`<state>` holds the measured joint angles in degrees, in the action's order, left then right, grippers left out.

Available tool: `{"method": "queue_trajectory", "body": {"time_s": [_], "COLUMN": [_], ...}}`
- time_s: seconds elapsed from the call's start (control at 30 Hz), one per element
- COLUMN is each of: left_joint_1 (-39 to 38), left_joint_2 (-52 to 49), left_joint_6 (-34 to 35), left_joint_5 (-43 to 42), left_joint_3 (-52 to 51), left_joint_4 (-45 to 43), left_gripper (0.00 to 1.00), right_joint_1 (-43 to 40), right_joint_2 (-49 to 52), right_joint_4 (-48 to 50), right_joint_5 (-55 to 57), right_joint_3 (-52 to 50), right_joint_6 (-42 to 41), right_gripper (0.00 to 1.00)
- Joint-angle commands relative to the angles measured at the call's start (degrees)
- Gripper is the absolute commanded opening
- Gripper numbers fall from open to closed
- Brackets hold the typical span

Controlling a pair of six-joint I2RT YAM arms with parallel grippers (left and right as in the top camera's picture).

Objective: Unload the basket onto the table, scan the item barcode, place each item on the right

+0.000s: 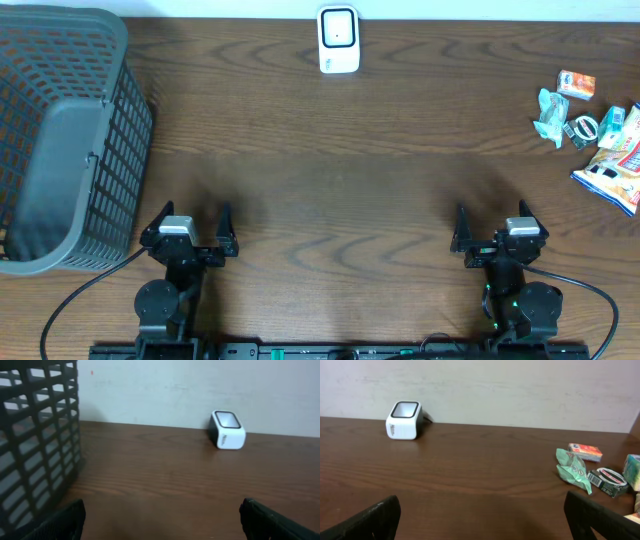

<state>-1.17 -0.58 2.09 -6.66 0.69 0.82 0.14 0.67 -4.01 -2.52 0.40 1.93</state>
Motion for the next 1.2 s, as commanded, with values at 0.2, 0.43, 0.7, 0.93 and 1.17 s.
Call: {"method": "queue_trajectory", "body": {"time_s": [0.2,0.43,0.7,0.93,1.17], "left_joint_1": [0.28,0.28,0.28,0.28,0.24], "left_joint_2": [0.52,0.52,0.50,0.50,0.50], "left_joint_6": [-2.49,-4.07,-4.85,-4.85,-4.85], "left_joint_5": [2.89,4.74,4.55,4.55,4.55], "left_joint_3": [-0.46,-0.46,-0.48,-0.48,-0.46], "left_joint_4": [3.21,3.41,3.41,3.41,3.43], "left_gripper": [0.98,0.98,0.98,0.98,0.98], "right_joint_1": [0.28,0.28,0.28,0.28,0.28], "right_joint_2": [-0.35,-0.35,-0.35,-0.35,-0.35], "right_joint_4": [-0.26,-0.26,-0.26,-0.26,-0.26], "right_joint_5": [0.48,0.48,0.48,0.48,0.48], "right_joint_3": [-0.09,-0.09,-0.09,-0.09,-0.09], "right_joint_6": [-0.61,-0.61,-0.61,-0.61,-0.61], "right_gripper": [0.99,0.99,0.99,0.99,0.99]}}
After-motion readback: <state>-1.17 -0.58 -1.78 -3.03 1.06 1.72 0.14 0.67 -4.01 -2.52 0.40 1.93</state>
